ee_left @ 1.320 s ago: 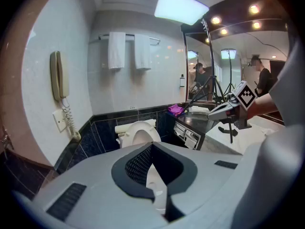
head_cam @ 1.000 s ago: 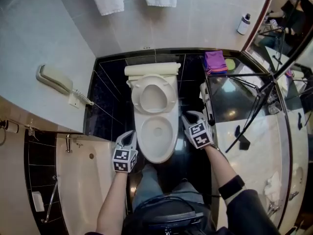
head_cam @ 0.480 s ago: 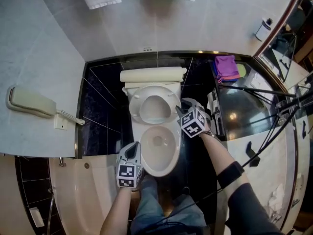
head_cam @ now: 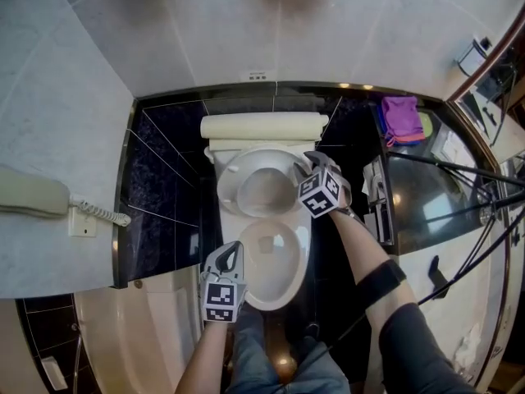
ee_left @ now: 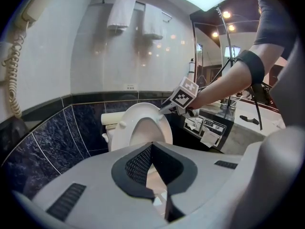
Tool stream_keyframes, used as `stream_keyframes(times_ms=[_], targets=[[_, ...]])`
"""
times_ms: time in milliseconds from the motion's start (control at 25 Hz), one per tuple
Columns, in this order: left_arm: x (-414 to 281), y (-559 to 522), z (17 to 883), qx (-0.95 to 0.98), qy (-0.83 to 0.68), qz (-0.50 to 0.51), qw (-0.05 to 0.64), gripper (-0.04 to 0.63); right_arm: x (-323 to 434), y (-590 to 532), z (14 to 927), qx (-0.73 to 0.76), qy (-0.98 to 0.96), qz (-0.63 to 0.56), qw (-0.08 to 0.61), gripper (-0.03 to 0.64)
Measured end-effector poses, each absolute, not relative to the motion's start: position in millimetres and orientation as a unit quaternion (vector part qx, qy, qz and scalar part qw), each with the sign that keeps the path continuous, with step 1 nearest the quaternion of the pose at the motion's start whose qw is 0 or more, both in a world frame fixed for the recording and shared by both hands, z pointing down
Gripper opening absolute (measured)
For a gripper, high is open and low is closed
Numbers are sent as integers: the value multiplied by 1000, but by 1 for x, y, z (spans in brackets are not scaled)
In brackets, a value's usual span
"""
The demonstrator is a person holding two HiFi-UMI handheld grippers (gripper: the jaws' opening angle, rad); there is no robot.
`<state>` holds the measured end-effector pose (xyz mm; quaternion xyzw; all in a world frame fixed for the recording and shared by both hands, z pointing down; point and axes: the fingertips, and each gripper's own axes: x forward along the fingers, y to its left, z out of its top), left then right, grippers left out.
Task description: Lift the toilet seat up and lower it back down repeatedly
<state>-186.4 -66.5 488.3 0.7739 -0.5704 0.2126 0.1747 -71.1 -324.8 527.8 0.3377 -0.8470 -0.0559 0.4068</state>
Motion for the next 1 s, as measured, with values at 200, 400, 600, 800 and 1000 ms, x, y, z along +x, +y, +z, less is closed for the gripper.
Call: stream_keyframes(times_ms=[200,400,600,800,1000], targets=[[-187,-82,503,775,-569,206,182,0,-79,-334,547,322,-846,-67,420,94],[-188,-82,513,771,-571,205,193,2,-78,-332,546,316,-849,-61,419,90],[-179,-82,521,771,-568,211,198,0,-77,-322,544,308,-851,-68,420,87],[-164,-71,533,770,-561,218,212,0,-70,-296,538,302,-854,-80,415,84],[-153,-58,553,764,-559,222,233,0,-63,-262,532,303,-860,-88,402,83]])
